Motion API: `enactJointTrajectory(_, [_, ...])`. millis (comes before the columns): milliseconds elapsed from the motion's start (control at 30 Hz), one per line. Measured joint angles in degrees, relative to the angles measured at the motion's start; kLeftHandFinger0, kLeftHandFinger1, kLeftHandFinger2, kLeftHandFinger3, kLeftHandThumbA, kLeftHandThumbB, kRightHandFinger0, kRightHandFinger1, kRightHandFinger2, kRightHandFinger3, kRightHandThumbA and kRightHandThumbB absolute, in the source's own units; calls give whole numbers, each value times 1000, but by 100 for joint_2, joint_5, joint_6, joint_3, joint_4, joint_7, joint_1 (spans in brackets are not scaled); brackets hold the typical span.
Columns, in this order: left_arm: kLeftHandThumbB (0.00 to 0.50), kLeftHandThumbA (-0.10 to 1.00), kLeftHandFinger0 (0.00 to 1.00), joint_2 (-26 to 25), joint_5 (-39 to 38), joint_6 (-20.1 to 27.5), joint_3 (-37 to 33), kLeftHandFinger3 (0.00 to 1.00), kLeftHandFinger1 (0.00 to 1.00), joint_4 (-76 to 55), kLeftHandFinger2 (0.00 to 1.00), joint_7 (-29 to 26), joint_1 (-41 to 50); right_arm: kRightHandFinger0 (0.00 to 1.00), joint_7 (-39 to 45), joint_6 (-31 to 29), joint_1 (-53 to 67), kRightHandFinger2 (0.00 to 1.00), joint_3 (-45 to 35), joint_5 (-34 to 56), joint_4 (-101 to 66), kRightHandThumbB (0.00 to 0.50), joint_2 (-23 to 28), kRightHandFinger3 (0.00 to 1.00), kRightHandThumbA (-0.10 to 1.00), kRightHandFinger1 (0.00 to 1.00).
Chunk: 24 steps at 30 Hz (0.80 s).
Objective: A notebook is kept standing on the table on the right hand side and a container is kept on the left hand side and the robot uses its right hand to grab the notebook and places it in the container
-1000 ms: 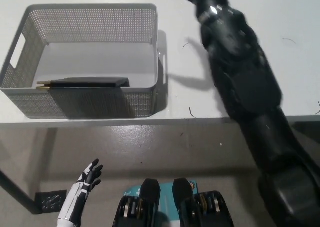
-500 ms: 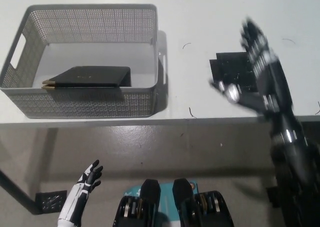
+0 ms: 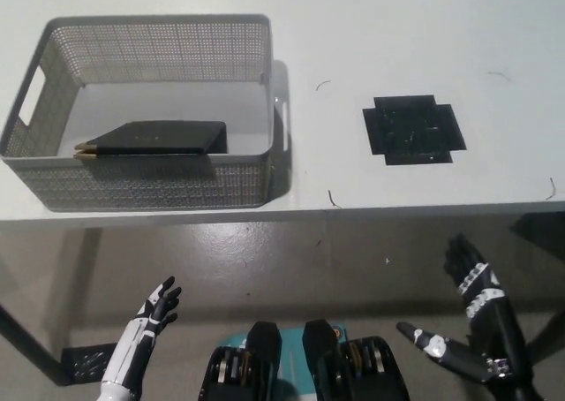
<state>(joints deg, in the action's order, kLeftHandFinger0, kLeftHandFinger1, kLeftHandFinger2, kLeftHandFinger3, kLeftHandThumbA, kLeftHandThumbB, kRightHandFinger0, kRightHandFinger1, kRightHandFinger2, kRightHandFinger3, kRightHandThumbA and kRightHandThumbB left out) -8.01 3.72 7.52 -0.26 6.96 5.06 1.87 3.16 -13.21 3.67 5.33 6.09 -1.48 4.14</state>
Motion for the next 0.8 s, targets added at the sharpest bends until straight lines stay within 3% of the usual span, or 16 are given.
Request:
enactJointTrajectory(100, [142,1000,1000,-14,2,-9,1,1000,1000,0,1000,0,-35,1000,49,-82,-110,1000,-23,42,451,340,-35,1000,1000,1000])
enactJointTrajectory(233, [145,1000,1000,-46,5,-11,0,1000,1000,3,1000,0,-111,1000,83,-143,-273,1000,-83,77,894,336,-35,1000,1000,1000])
enactJointTrajectory(500, [154,1000,1000,-48,5,-25,0,1000,1000,6,1000,-1,-158,1000,162,-223,-423,1000,-169,161,1405,387,-30,1000,1000,1000])
enactJointTrajectory(800, [150,1000,1000,-48,6,-28,1,1000,1000,17,1000,-2,-168,1000,220,-249,-513,1000,-173,168,1525,406,-21,1000,1000,1000])
